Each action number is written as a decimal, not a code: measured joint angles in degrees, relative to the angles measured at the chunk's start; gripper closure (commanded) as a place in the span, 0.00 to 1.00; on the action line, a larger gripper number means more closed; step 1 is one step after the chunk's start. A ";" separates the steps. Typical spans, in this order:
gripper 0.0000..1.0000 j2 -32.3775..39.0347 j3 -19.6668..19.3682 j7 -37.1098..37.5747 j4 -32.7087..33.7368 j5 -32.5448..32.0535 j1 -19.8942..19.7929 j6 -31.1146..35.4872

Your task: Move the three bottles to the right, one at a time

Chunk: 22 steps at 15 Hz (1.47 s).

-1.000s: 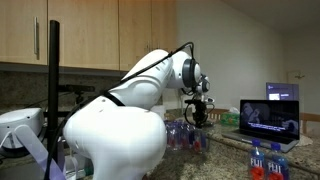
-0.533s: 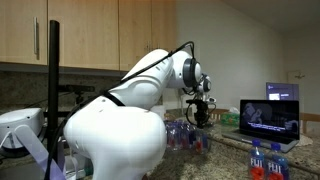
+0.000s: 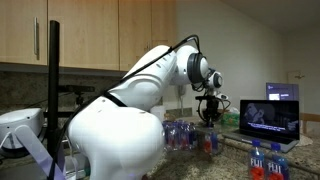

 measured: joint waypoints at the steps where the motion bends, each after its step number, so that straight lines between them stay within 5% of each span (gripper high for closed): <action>1: 0.86 -0.23 -0.24 -1.53 -0.09 0.00 -1.09 -0.46; 9: 0.86 -0.49 -1.54 -12.61 -0.32 -0.06 -8.29 -3.62; 22: 0.86 -0.16 -2.87 -15.87 -2.25 -0.56 -9.13 -1.80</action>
